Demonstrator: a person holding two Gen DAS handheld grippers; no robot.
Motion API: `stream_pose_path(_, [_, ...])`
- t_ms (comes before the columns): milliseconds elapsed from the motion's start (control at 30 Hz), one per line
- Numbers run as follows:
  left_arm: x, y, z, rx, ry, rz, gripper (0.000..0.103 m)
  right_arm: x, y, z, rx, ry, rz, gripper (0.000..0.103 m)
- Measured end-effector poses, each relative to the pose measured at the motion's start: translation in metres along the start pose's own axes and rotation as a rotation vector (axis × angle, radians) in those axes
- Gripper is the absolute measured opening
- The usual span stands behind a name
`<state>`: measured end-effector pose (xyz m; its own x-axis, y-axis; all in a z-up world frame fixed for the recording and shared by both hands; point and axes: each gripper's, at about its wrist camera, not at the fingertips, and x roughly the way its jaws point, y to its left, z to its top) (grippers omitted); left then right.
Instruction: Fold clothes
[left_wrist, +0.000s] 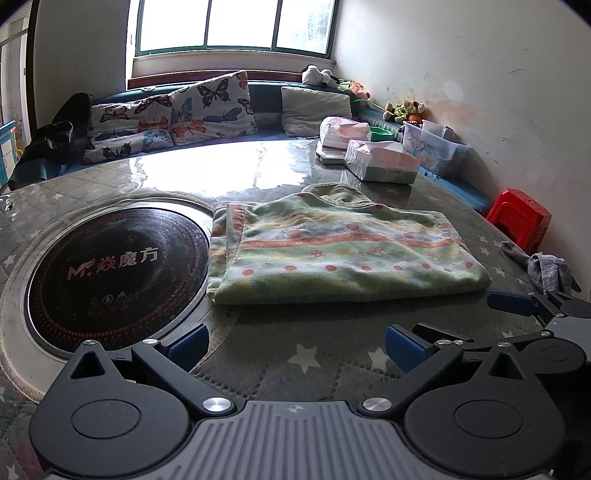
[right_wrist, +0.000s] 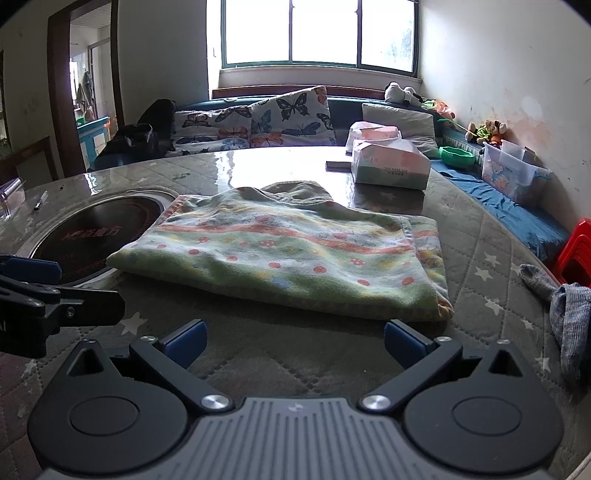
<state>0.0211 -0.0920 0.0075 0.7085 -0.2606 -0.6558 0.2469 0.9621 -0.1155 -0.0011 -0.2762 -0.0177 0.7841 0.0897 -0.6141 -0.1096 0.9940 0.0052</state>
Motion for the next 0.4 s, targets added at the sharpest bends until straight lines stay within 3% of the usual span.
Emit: stream_pose_path(400, [-0.014, -0.007, -0.006, 0.022, -0.049, 0.029, 0.103, -0.014, 0.003, -0.003, 0.01, -0.028, 0.014, 0.103])
